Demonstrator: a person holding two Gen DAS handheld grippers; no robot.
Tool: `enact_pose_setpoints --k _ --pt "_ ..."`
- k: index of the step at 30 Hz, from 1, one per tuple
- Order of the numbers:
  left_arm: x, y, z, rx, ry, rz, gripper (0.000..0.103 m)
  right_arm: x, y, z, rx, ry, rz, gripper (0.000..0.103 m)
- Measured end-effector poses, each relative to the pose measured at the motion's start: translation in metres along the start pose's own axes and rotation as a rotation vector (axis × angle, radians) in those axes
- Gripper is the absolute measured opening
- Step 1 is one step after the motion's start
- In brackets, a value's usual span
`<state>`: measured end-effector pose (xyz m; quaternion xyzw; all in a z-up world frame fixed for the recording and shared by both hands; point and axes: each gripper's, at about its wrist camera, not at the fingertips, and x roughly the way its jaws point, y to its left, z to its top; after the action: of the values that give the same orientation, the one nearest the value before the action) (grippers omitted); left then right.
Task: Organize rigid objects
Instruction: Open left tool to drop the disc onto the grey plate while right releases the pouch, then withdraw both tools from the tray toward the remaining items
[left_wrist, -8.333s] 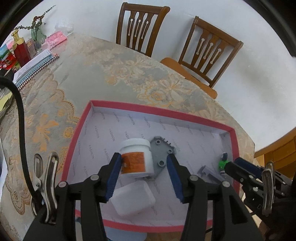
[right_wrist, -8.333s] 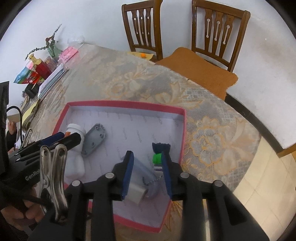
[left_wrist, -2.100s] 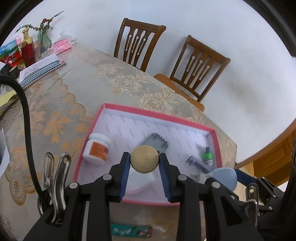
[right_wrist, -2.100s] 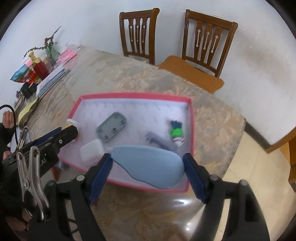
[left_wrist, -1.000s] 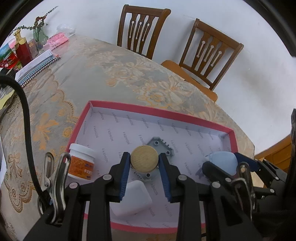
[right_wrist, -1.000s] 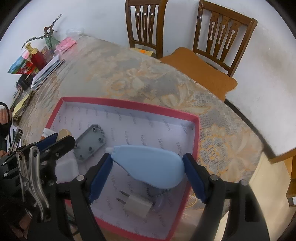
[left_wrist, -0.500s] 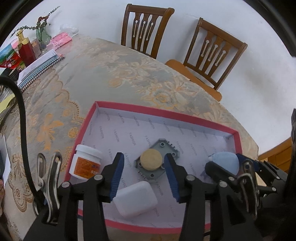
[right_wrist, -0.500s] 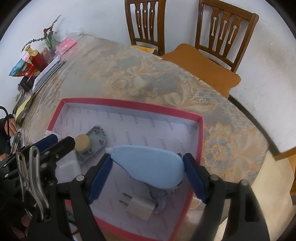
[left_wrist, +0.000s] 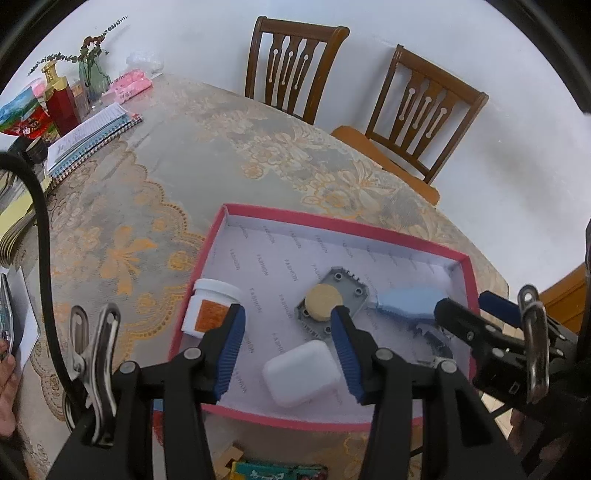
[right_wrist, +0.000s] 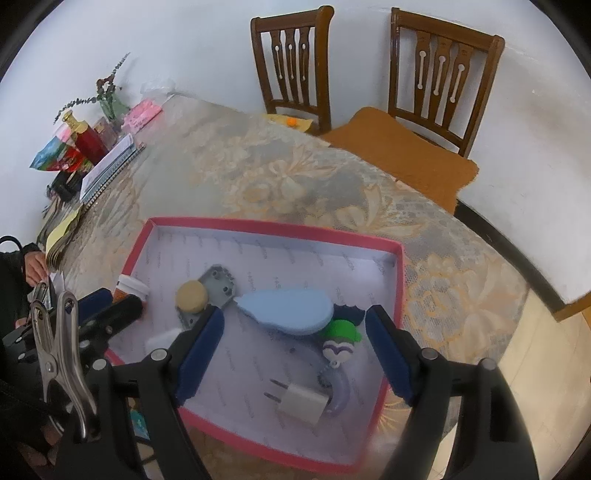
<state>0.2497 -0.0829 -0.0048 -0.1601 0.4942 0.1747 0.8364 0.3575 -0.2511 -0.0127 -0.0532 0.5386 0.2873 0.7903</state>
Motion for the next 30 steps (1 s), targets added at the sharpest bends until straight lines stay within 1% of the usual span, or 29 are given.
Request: enact_pose_setpoints --k 7,11,14,20,30 --pt "-0.011 0.008 -0.012 0.012 0.003 -0.020 0.051 -0.011 -0.001 -0.013 0.024 -0.009 -0.018 0.081" --pt "-0.019 0.018 -0.023 -0.003 0.003 -0.037 0.051 -0.020 0.004 -0.021 0.021 -0.019 -0.028 0.081" --pt "-0.026 0.026 -0.031 -0.002 0.000 -0.035 0.051 -0.026 0.010 -0.029 0.016 -0.023 -0.030 0.081" --pt "-0.042 0.049 -0.050 -0.021 -0.005 -0.024 0.051 -0.039 0.028 -0.050 -0.013 -0.033 -0.021 0.081" --pt "-0.051 0.097 -0.084 -0.097 0.010 0.002 0.051 -0.048 0.055 -0.088 -0.057 0.002 -0.002 0.081"
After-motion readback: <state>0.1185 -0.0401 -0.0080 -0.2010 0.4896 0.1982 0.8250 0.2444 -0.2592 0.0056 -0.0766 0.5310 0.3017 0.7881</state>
